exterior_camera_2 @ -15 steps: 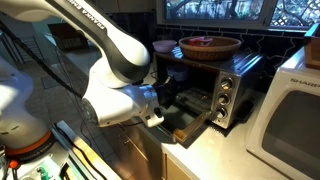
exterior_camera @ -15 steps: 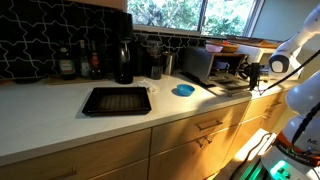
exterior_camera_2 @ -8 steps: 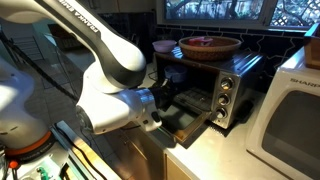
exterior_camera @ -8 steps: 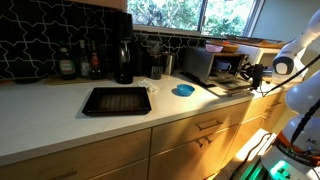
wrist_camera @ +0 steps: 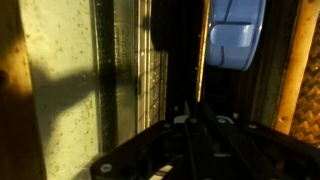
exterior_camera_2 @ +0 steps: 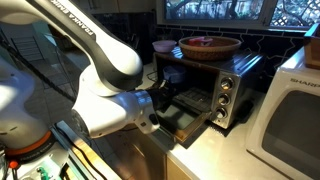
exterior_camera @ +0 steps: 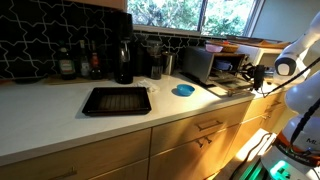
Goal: Pull the oven wire rack, remove the blue mixing bowl from the oven wire rack and place it to the left side of the oven
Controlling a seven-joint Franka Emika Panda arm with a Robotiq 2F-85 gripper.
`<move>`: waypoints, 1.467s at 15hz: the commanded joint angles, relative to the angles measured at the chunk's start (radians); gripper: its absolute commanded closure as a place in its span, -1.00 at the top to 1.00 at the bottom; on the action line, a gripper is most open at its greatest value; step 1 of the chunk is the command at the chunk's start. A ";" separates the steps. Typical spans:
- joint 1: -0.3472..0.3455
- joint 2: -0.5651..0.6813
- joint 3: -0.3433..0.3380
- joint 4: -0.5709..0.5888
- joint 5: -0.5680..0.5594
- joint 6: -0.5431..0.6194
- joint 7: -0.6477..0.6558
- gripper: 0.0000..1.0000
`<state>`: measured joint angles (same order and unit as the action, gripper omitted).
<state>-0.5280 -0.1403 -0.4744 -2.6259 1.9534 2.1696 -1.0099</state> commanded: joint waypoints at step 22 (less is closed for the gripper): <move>-0.221 -0.297 -0.016 -0.095 -0.537 -0.145 -0.036 1.00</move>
<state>-0.7122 -0.3241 -0.5204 -2.6822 1.4866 2.0329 -1.0626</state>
